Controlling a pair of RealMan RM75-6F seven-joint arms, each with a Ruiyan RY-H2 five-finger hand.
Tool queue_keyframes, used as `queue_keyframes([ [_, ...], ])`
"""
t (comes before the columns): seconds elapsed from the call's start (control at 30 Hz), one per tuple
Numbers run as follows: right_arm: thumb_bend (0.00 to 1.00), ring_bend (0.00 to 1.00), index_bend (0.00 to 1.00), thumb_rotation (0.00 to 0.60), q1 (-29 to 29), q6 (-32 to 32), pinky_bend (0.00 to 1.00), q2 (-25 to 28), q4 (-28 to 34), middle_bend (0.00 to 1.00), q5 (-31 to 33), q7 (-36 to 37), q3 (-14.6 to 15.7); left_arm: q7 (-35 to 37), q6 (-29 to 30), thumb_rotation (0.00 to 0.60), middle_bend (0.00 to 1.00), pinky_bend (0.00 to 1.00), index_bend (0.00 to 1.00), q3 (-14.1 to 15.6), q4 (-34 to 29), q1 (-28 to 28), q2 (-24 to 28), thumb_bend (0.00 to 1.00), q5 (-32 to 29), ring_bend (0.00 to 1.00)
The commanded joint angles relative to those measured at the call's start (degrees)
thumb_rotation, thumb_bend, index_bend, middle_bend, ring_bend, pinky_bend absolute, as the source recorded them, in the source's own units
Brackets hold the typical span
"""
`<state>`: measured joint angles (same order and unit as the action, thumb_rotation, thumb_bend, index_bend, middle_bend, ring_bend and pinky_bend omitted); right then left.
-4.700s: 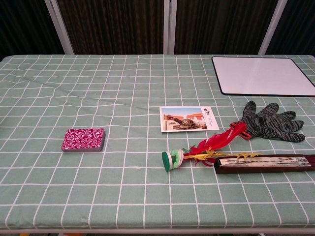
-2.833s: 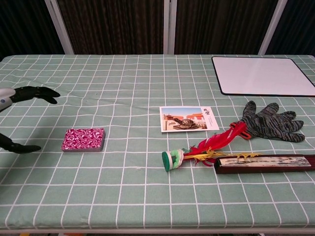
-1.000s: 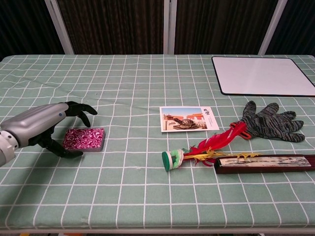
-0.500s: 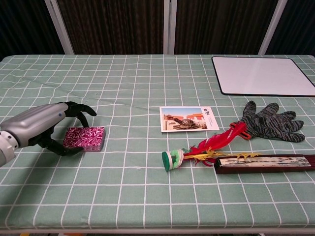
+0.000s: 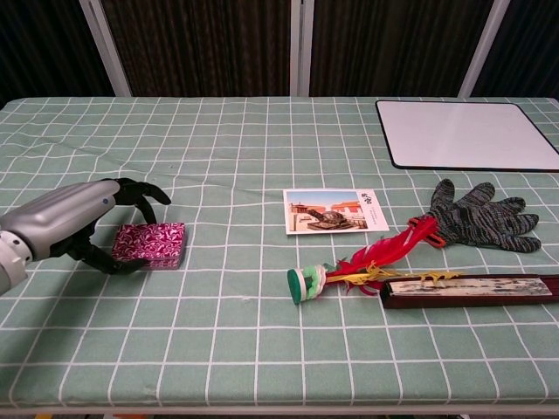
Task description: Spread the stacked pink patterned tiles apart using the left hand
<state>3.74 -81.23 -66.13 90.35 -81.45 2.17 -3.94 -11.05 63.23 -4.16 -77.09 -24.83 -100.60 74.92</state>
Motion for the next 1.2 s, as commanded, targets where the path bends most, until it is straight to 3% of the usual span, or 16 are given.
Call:
queue_keyframes([
  [0.03,0.23,0.00,0.00,0.600,0.0,0.0,0.00,0.0,0.0,0.00,0.0,0.0,0.0,0.1,0.1,0.600,0.37,0.06,0.22,0.1,-0.1,0.0,0.1,0.29,0.1,0.08],
  [0.6,0.23,0.00,0.00,0.600,0.1,0.0,0.00,0.0,0.7,0.00,-0.1,-0.8,0.0,2.4,3.2,0.600,0.40,0.06,0.22,-0.4,-4.0,1.6,5.9,0.29,1.1,0.08],
  [0.83,0.23,0.00,0.00,0.600,0.3,0.2,0.00,0.0,1.5,0.00,-0.2,-1.9,0.0,6.4,3.3,0.600,0.40,0.06,0.22,-1.6,-0.8,2.3,7.6,0.29,-0.3,0.08],
  [1.2,0.23,0.00,0.00,0.600,0.2,-0.2,0.00,0.4,2.8,0.00,-0.3,-3.2,0.1,11.5,0.8,0.600,0.40,0.06,0.22,-1.6,7.5,2.2,4.9,0.29,-1.2,0.08],
])
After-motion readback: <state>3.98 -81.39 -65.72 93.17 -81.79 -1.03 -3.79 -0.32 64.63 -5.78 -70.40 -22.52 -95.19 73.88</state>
